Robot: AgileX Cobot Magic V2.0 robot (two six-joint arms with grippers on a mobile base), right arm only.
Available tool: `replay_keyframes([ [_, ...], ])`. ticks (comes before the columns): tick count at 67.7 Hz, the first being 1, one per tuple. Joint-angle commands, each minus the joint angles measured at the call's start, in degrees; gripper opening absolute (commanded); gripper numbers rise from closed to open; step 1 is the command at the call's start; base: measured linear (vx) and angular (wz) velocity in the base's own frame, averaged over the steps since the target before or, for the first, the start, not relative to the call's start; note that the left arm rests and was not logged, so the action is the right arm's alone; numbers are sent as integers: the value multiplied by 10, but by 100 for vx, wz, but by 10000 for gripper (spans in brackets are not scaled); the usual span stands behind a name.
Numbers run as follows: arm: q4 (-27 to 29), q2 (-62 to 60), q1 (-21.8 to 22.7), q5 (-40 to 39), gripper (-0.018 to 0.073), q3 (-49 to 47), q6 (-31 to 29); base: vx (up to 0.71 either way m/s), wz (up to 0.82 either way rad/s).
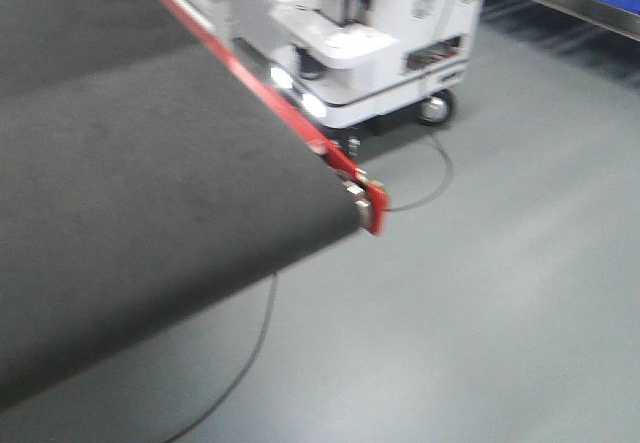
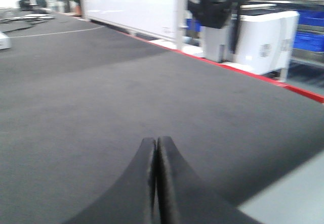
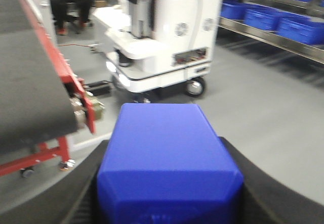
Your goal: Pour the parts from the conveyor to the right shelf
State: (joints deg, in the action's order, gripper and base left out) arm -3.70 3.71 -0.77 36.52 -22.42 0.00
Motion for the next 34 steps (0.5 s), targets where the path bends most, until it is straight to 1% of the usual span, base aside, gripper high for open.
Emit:
replay_keyframes([
  [1,-6,10,2,-42,-6,-14,0,-33,-53],
  [20,-6,10,2,-42,-6,-14,0,-33,-56],
  [34,-6,10,2,-42,-6,-14,0,-30,-67],
])
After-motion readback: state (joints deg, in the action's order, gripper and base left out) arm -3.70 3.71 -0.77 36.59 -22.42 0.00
